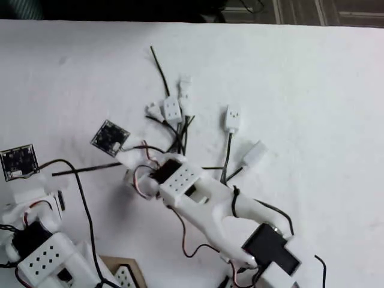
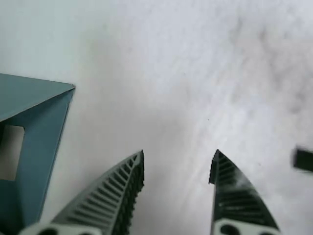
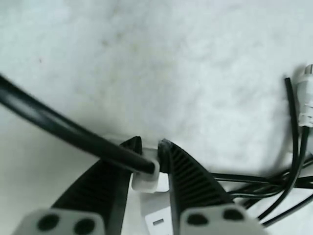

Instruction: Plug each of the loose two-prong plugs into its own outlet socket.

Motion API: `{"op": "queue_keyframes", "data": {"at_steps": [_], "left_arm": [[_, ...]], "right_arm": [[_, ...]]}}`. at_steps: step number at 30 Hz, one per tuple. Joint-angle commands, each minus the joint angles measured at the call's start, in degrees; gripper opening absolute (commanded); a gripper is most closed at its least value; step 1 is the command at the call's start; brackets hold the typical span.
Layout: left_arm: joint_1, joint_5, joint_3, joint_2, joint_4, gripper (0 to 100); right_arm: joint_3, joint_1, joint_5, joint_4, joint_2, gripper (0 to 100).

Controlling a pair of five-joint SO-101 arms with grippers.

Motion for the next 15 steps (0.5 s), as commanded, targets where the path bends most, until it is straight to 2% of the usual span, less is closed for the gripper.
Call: {"op": "queue_keyframes", "data": {"at_steps": [1,6,11,15], "left_arm": [[1.01,0.44,-0.26,-0.75,-0.35,23],[1.01,0.44,-0.26,-0.75,-0.35,23],[1.01,0.44,-0.26,-0.75,-0.35,23],[1.01,0.44,-0.26,-0.75,-0.35,23]], "right_arm": [[0.44,2.24,0.18,5.58,1.89,1.7],[0.35,2.24,0.09,7.60,2.33,1.7],[-1.58,2.33,-8.70,7.96,2.51,1.7],[-2.20,2.51,-11.96,10.33,2.51,1.7]]}}
